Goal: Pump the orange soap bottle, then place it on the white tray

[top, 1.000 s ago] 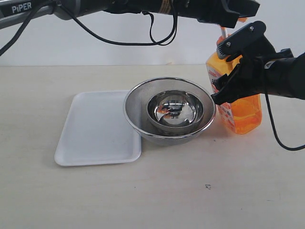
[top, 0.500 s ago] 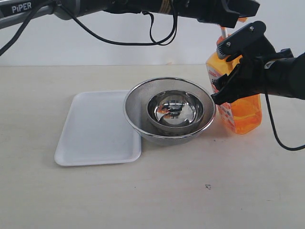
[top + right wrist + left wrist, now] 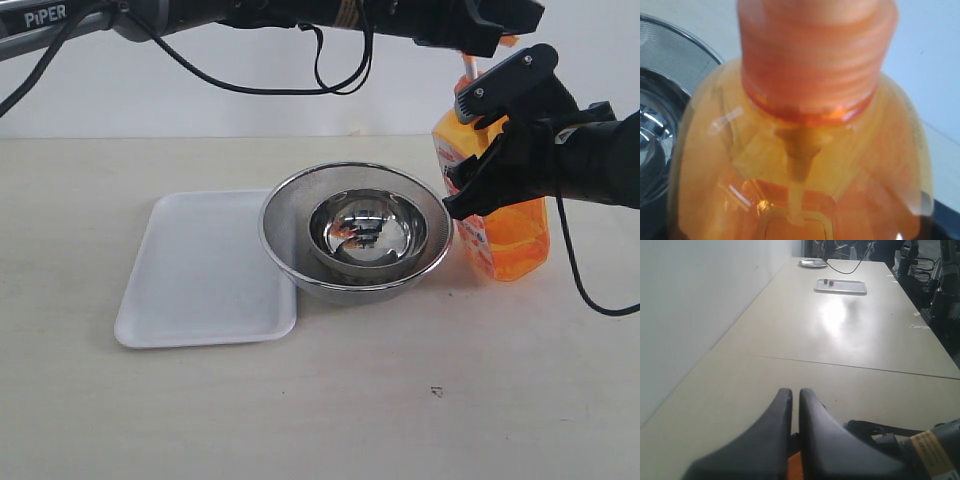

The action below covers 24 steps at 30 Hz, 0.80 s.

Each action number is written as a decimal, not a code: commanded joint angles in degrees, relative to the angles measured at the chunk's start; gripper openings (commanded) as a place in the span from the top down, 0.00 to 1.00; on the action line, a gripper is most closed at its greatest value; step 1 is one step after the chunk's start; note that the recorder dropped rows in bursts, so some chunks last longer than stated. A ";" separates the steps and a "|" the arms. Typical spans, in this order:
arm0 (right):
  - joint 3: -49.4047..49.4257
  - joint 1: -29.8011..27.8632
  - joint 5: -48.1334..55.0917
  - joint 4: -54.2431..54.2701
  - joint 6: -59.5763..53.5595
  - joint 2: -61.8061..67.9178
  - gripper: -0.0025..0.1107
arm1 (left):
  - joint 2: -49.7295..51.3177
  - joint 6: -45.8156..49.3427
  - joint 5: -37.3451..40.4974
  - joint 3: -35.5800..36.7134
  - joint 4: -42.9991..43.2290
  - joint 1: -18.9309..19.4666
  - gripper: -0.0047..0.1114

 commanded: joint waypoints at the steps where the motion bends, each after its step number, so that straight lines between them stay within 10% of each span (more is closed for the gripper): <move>1: -0.20 -0.31 0.31 -0.32 -0.52 -0.60 0.98 | -0.73 -3.86 1.93 0.17 -0.09 -0.11 0.92; 24: -0.20 -0.31 0.18 -0.32 -0.52 -0.60 0.98 | -0.73 -6.58 -0.32 3.69 -0.09 1.52 0.92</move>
